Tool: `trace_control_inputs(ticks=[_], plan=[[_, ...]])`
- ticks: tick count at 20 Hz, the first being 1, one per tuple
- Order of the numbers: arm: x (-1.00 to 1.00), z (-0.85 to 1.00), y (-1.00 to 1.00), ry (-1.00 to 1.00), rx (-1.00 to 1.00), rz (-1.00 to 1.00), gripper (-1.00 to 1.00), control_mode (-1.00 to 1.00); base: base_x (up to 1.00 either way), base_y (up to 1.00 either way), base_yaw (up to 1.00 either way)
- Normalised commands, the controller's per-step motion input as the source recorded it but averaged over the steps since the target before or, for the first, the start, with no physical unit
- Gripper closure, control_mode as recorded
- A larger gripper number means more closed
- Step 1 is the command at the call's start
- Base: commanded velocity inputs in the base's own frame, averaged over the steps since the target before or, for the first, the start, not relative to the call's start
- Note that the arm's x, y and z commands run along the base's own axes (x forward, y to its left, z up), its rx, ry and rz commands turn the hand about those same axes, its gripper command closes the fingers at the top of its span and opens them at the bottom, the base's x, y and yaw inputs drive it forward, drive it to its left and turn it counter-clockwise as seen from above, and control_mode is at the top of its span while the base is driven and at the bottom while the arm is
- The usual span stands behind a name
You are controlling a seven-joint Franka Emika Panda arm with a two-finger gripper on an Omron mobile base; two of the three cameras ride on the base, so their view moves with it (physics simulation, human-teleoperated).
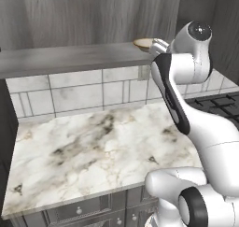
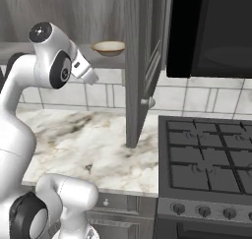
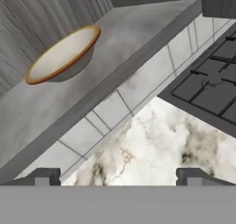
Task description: Take the smaller bowl and place it next to the appetizer plate on the dining counter , and place the larger bowl next to the plate with cooked food.
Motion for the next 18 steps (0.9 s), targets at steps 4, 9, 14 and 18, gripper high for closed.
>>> trace_control_inputs(ticks=[4,9,14,18], plan=[[0.14,0.25,-0.02,0.0,0.0,0.0,-1.0,-1.0,0.0,0.0,0.0],[0.26,0.07,-0.11,0.0,0.0,0.0,-1.0,-1.0,0.0,0.0,0.0],[0.35,0.0,-0.14,0.0,0.0,0.0,-1.0,-1.0,0.0,0.0,0.0],[0.44,0.0,-0.13,0.0,0.0,0.0,-1.0,-1.0,0.0,0.0,0.0]])
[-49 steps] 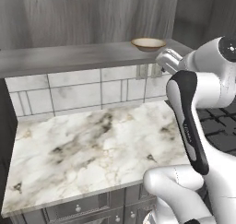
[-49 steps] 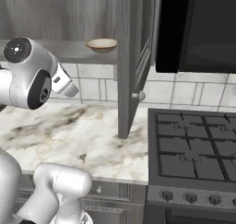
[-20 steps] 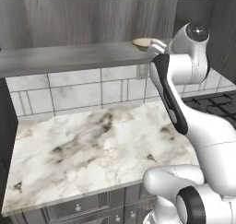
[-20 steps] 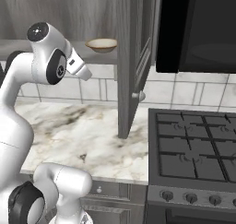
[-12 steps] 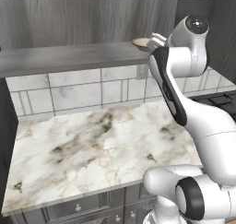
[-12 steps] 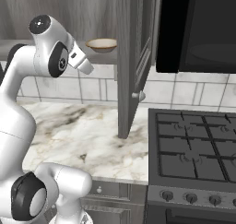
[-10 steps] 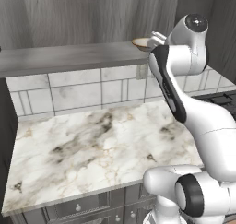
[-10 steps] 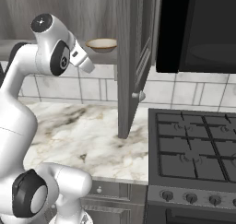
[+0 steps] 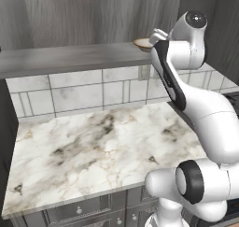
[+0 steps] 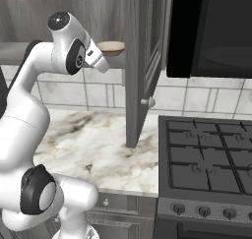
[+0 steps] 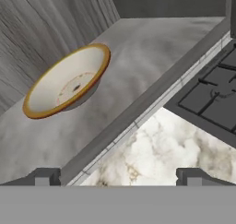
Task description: Take the smaller bowl and place it next to the appetizer plate on the dining counter , and place the larger bowl next to the plate with cooked food.
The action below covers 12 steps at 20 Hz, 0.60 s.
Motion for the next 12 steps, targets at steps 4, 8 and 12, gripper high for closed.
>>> trace_control_inputs(ticks=[4,8,12], plan=[[0.52,0.0,-0.08,-0.04,0.0,0.0,-1.0,-1.0,0.0,0.0,0.0],[0.58,0.0,-0.03,-0.04,0.0,0.0,-1.0,-1.0,0.0,0.0,0.0],[0.63,0.0,0.0,0.0,0.0,0.0,-1.0,-1.0,0.0,0.0,0.0]])
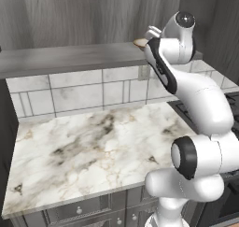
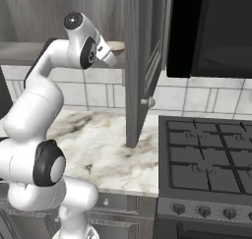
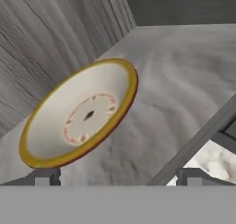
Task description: Take the smaller bowl and place it next to the appetizer plate on the dining counter , and place the larger bowl next to the plate with cooked food.
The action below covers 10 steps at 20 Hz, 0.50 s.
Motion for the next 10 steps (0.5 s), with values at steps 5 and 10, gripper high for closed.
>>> trace_control_inputs(ticks=[5,10], plan=[[0.64,0.0,0.0,0.0,0.0,0.0,-1.0,-1.0,0.0,0.0,0.0],[0.54,0.0,-0.01,0.0,0.0,0.0,-1.0,-1.0,0.0,0.0,0.0]])
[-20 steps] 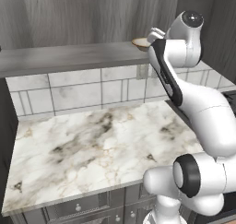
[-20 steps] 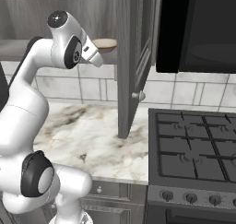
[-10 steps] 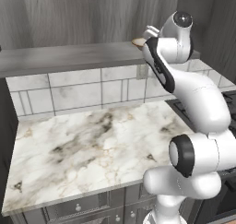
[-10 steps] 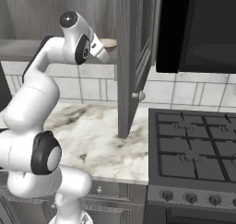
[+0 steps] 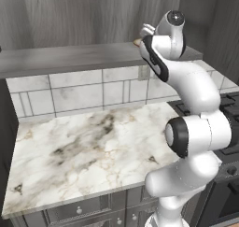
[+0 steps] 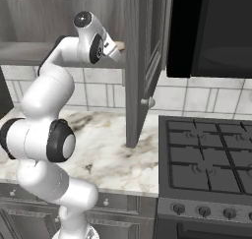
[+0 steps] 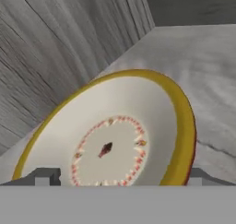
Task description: Take the smaller bowl and place it next to the appetizer plate on the dining counter , and place the larger bowl next to the plate with cooked food.
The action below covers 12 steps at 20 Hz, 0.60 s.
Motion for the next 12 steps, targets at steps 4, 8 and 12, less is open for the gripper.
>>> trace_control_inputs(ticks=[4,8,12], plan=[[0.47,-0.1,0.0,0.0,0.0,0.0,-1.0,-1.0,0.0,0.0,0.0],[0.43,-0.21,0.0,0.0,0.0,0.0,-1.0,-1.0,0.0,0.0,0.0],[0.38,-0.29,0.0,0.0,0.0,0.0,-1.0,-1.0,0.0,0.0,0.0]])
